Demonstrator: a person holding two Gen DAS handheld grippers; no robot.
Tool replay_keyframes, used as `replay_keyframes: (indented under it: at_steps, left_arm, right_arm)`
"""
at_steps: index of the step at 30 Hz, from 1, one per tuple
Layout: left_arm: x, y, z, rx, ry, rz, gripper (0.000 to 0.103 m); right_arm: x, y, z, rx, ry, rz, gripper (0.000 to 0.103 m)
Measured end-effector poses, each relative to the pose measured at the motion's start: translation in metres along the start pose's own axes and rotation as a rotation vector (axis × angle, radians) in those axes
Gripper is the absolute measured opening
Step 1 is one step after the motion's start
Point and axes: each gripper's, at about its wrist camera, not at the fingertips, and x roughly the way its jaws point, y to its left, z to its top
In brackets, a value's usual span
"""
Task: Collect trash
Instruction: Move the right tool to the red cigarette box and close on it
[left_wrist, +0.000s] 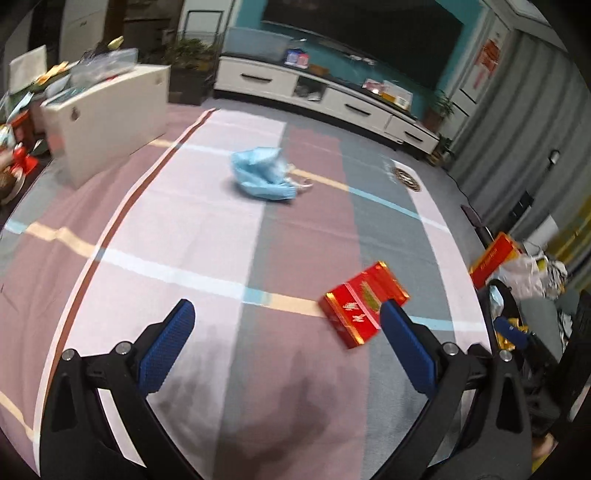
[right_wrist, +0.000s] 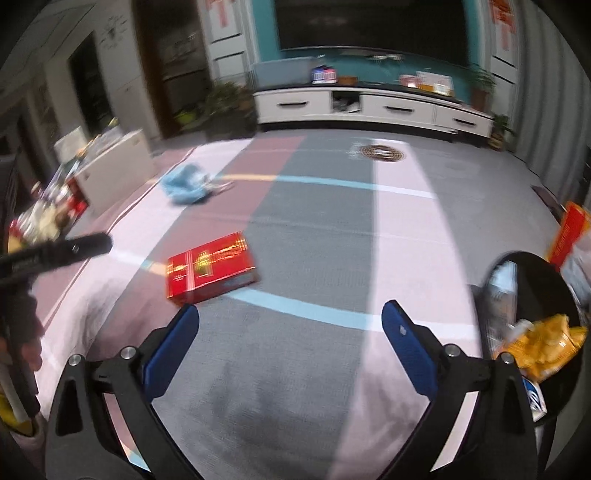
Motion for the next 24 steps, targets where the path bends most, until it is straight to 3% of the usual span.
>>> replay_keyframes:
  at_steps: [7, 15, 20, 24]
  left_arm:
    - [-0.001, 0.03, 0.0, -0.073, 0.027, 0.001, 0.1]
    - [-0.004, 0.045, -0.001, -0.1, 0.038, -0.006, 0.1]
    - [-0.003, 0.052, -0.002, -0.111, 0.048, -0.01, 0.1]
    - [-0.003, 0.055, -0.004, -0.11, 0.059, -0.011, 0.1]
  right_arm:
    - [0.034, 0.043, 0.003, -0.094, 0.068, 0.05, 0.098]
    - [0.062, 0.064, 0.014, -0.109, 0.107, 0.104, 0.1]
    - [0.08, 0.075, 0.023, -0.166, 0.115, 0.065, 0.1]
    - [0.096, 0.067, 0.03, -0.132, 0.133, 0.063, 0.1]
